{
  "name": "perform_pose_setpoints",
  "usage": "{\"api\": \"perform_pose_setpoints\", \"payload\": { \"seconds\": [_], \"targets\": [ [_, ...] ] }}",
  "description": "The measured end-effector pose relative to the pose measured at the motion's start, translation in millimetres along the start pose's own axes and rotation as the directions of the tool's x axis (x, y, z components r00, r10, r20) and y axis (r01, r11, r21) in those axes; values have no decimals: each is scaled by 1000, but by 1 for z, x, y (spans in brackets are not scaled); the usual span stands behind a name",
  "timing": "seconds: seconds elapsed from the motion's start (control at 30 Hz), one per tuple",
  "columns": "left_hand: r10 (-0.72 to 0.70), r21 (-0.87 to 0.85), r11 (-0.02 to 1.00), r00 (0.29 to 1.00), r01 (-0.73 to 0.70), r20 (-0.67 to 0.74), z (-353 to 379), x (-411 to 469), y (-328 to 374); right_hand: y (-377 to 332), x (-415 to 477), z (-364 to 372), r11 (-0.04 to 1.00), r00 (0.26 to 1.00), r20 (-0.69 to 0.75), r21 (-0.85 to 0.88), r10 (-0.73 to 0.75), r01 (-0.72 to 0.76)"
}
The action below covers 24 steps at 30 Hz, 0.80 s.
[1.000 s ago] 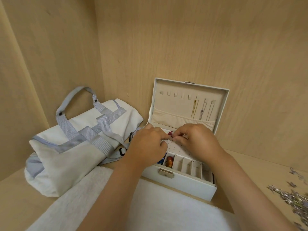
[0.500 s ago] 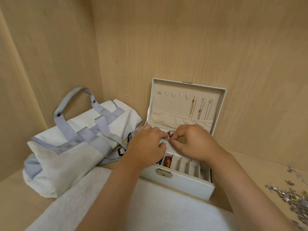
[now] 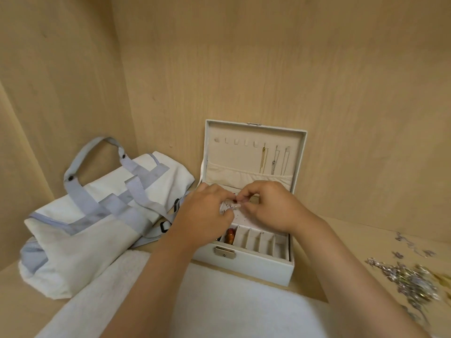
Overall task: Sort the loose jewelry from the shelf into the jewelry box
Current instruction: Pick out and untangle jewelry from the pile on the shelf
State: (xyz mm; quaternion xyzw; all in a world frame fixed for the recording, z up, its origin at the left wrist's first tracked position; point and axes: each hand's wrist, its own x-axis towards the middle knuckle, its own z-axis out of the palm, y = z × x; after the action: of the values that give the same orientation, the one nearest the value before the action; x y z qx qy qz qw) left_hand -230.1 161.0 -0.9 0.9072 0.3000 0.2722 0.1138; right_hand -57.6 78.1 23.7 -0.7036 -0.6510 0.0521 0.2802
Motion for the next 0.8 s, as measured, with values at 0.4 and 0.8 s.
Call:
{"api": "perform_pose_setpoints", "payload": {
  "seconds": [0.4, 0.8],
  "targets": [
    [198, -124, 974, 978, -190, 60, 32, 26, 129, 80, -100, -111, 989, 980, -135, -18, 145, -149],
    [270, -300, 937, 914, -178, 303, 136, 50, 221, 172, -179, -141, 933, 936, -28, -78, 350, -352]
  ]
}}
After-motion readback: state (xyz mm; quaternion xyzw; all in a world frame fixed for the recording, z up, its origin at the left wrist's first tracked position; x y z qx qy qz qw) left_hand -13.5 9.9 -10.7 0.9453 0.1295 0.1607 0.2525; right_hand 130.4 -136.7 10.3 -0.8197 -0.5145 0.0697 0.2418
